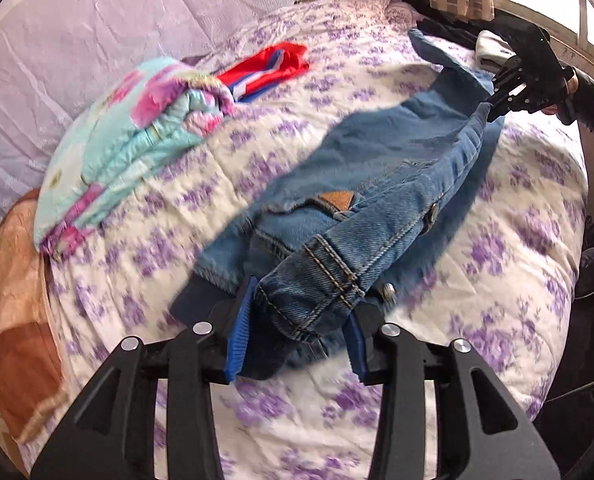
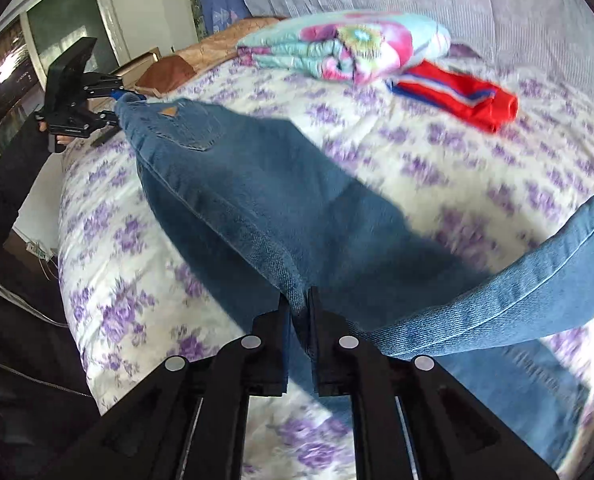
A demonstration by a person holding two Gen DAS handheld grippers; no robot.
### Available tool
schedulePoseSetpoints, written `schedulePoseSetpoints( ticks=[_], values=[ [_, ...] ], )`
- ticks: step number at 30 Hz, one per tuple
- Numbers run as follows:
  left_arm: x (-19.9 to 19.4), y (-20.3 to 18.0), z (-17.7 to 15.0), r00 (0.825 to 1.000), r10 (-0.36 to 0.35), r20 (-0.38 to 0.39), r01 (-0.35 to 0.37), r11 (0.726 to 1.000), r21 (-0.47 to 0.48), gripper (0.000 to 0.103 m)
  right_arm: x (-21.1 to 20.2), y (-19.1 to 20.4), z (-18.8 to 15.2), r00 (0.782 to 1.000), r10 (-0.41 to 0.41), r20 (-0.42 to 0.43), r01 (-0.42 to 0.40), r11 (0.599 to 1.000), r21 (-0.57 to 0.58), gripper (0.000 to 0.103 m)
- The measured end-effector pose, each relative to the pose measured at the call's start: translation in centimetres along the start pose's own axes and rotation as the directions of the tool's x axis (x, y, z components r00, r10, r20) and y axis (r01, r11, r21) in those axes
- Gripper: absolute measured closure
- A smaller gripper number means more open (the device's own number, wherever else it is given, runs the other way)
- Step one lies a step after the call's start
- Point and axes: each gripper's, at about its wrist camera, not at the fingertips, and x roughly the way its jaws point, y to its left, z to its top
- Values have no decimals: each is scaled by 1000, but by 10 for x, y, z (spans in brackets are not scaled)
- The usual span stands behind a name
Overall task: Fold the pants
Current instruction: 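Flip the jeans over with both tools and lay them flat, then open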
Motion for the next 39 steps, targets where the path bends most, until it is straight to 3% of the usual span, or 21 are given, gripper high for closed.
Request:
schedulePoseSetpoints(
  ticks=[2, 3, 4, 5, 8, 10, 12, 14, 15, 18, 22, 24, 25, 26, 27, 28, 32, 33, 36, 38, 39],
  values=[
    [19, -10, -25, 997, -4, -82, 3, 1000, -12, 54, 5, 8, -11, 999, -35, 27, 34, 999, 34, 84],
    [21, -17, -36, 996, 17, -90, -18, 1000, -9, 49, 4, 5, -7, 1000, 8, 29, -10, 998, 69, 77],
    [20, -21, -42, 994, 39, -105, -41, 999, -14, 44, 0, 3, -6, 997, 69, 25, -72, 991, 116, 56],
    [16, -21, -44, 991, 48, -122, -52, 998, -32, 40, -8, 1, -3, 995, 90, 38, -95, 982, 162, 47],
    [-16, -2, -38, 997, 36, -71, -48, 983, -174, 40, -44, 3, 2, 994, 28, 108, -46, 985, 169, 46],
    [-47, 12, -27, 999, 39, 17, -33, 964, -265, 32, -76, -5, 10, 978, -106, 181, 70, 978, 197, 38],
    [-70, 25, -12, 991, 96, 92, -55, 926, -374, 7, -101, -26, 20, 921, -339, 193, 269, 910, 317, 20],
    [-75, 34, 3, 983, 134, 129, -58, 880, -472, 7, -105, -54, 33, 841, -530, 112, 445, 794, 413, 17],
    [-70, 37, 10, 983, 132, 129, -51, 865, -499, 7, -98, -68, 42, 813, -581, 41, 512, 747, 424, 17],
    [-43, 31, 23, 983, 158, 88, -82, 822, -563, 6, -62, -104, 68, 772, -625, -116, 606, 667, 433, 17],
    [3, 10, 23, 990, 138, -4, -117, 819, -562, 6, -2, -134, 79, 657, -702, -275, 748, 563, 350, 18],
    [23, 1, 23, 990, 128, -51, -135, 837, -530, 6, 6, -142, 69, 595, -741, -312, 800, 509, 319, 25],
    [33, -1, 23, 988, 127, -86, -153, 839, -522, 6, 8, -145, 66, 567, -759, -320, 821, 487, 298, 35],
    [42, -1, 20, 985, 129, -117, -172, 833, -527, 6, 6, -150, 58, 594, -734, -331, 802, 508, 314, 46],
    [48, 1, 19, 983, 126, -136, -180, 825, -536, 6, 1, -156, 50, 673, -663, -327, 737, 567, 368, 93],
    [51, 3, 18, 982, 123, -140, -181, 816, -549, 5, -10, -159, 43, 716, -634, -290, 692, 594, 410, 96],
    [49, 4, 22, 983, 137, -126, -183, 817, -546, 5, -89, -142, 2, 824, -566, -24, 470, 660, 586, 95],
    [50, 4, 21, 984, 132, -123, -179, 814, -552, 5, -102, -140, -17, 840, -543, 20, 410, 657, 633, 95],
    [51, 5, 19, 986, 129, -108, -167, 814, -556, 4, -104, -146, -85, 861, -508, 32, 309, 571, 760, 91],
    [50, 5, 18, 987, 122, -103, -159, 814, -558, 4, -87, -159, -129, 889, -458, 6, 253, 501, 828, 77],
    [50, 5, 18, 987, 121, -104, -159, 817, -555, 4, -82, -164, -145, 903, -425, 53, 185, 499, 847, 72]
  ],
)
